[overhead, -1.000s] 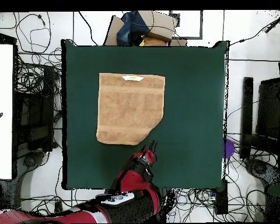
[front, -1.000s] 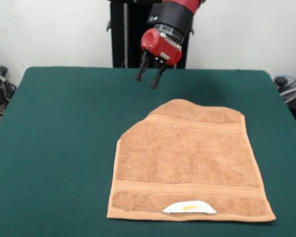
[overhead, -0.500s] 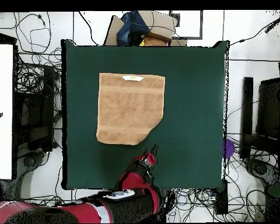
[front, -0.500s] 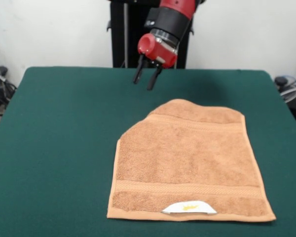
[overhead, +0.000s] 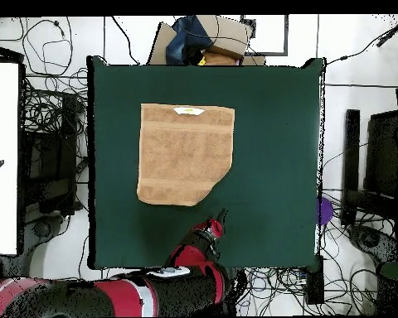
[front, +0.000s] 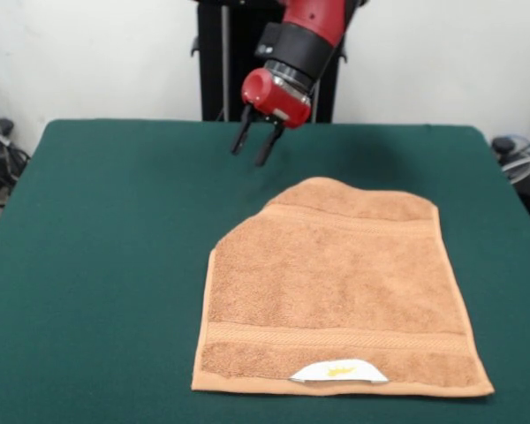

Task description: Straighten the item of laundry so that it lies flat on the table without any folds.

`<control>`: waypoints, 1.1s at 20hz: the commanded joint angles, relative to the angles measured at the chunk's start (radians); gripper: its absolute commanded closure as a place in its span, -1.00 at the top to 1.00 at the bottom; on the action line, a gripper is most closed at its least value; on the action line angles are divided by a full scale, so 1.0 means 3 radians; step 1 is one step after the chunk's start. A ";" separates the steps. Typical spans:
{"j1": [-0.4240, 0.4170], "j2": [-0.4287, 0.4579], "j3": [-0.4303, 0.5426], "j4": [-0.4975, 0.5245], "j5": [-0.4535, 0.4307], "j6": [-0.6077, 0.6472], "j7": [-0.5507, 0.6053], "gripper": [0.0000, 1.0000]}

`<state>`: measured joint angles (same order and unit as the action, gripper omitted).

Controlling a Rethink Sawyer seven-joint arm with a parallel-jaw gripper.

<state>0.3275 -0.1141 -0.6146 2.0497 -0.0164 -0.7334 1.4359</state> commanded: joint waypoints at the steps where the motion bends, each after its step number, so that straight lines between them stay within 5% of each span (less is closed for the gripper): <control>1: 0.0076 0.0195 0.0371 -0.0309 0.0366 -0.0223 0.0641 1.00; 14: 0.0158 -0.0032 0.0508 -0.0235 0.0536 -0.0094 0.0789 1.00; 22: 0.0077 -0.0150 0.0634 -0.0210 0.0289 -0.0244 0.0900 1.00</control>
<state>0.3645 -0.1454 -0.6017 2.0478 0.0714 -0.7388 1.4361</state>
